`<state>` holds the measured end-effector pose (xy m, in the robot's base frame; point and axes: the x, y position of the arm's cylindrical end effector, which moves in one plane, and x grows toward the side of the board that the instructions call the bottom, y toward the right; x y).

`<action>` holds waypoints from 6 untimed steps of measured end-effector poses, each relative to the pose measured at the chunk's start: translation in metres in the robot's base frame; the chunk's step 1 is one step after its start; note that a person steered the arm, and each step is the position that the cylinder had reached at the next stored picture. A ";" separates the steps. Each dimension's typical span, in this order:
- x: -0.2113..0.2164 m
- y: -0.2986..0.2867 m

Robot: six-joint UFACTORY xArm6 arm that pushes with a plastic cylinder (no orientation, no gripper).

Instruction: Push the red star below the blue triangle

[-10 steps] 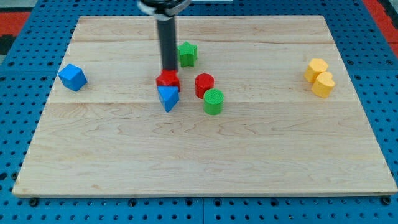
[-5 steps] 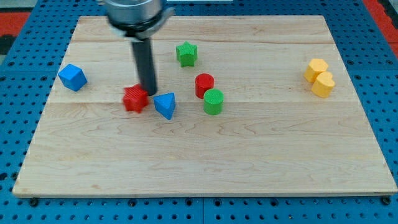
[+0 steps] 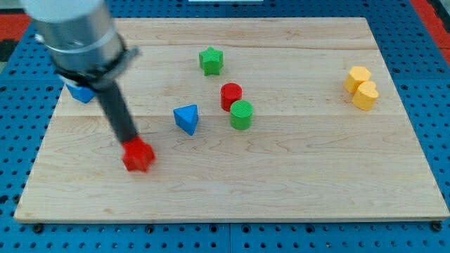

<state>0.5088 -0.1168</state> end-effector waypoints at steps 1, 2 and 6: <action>0.009 0.028; 0.005 -0.025; 0.042 0.047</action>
